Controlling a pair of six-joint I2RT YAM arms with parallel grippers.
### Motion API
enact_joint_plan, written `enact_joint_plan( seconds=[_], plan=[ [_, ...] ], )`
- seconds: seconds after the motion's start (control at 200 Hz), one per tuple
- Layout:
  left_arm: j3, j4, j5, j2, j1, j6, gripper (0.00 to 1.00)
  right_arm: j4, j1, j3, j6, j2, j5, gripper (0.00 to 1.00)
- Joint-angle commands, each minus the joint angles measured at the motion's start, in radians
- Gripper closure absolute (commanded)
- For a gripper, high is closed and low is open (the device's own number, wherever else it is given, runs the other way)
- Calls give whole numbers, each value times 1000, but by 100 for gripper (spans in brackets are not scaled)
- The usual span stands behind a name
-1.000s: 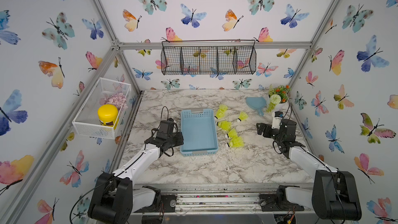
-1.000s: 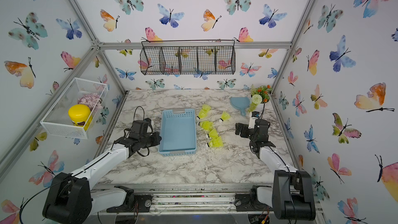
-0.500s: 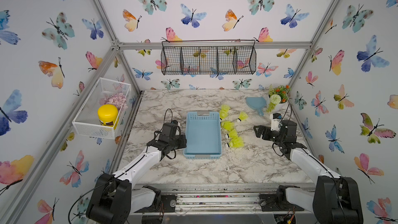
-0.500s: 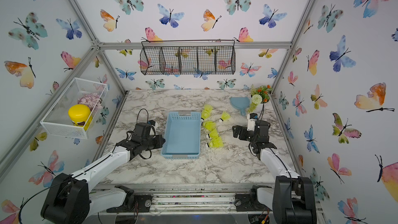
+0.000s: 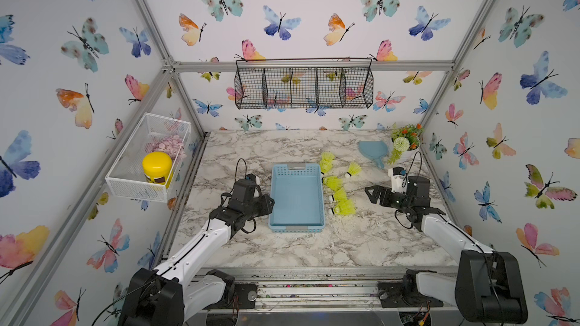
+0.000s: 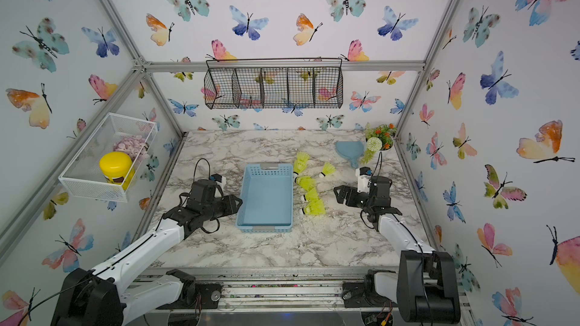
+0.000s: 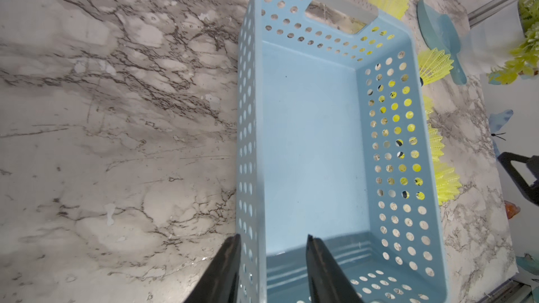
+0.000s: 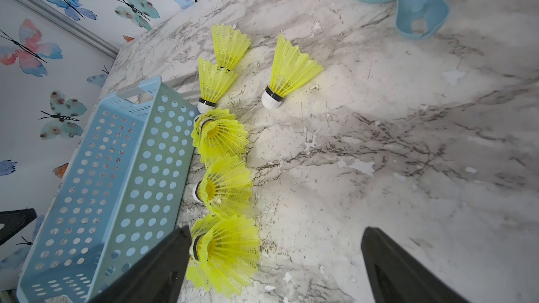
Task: Put the shuttlecocks into the storage box
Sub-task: Move the storage box to the center of the board, then pick up the shuttlecock at the center of the board.
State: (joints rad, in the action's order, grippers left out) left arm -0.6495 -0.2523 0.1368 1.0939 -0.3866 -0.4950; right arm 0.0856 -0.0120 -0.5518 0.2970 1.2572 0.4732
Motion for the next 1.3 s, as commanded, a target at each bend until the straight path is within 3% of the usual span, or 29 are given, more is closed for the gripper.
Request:
enact_joint_plan(
  seconds=[0.0, 0.19, 0.531, 0.811, 1.291],
  plan=[
    [-47, -75, -98, -29, -3, 42, 57, 25, -4, -43, 73, 49, 7, 1],
    [-69, -94, -141, -45, 0, 80, 57, 33, -67, -93, 144, 122, -125, 2],
    [-63, -80, -124, -42, 9, 112, 57, -57, -221, -310, 213, 343, -356, 16],
    [-62, -72, -112, -45, 19, 121, 57, -113, -293, -493, 277, 552, -459, 22],
    [-56, -64, -96, -56, 29, 123, 57, -189, -329, -691, 405, 753, -604, 33]
  ],
)
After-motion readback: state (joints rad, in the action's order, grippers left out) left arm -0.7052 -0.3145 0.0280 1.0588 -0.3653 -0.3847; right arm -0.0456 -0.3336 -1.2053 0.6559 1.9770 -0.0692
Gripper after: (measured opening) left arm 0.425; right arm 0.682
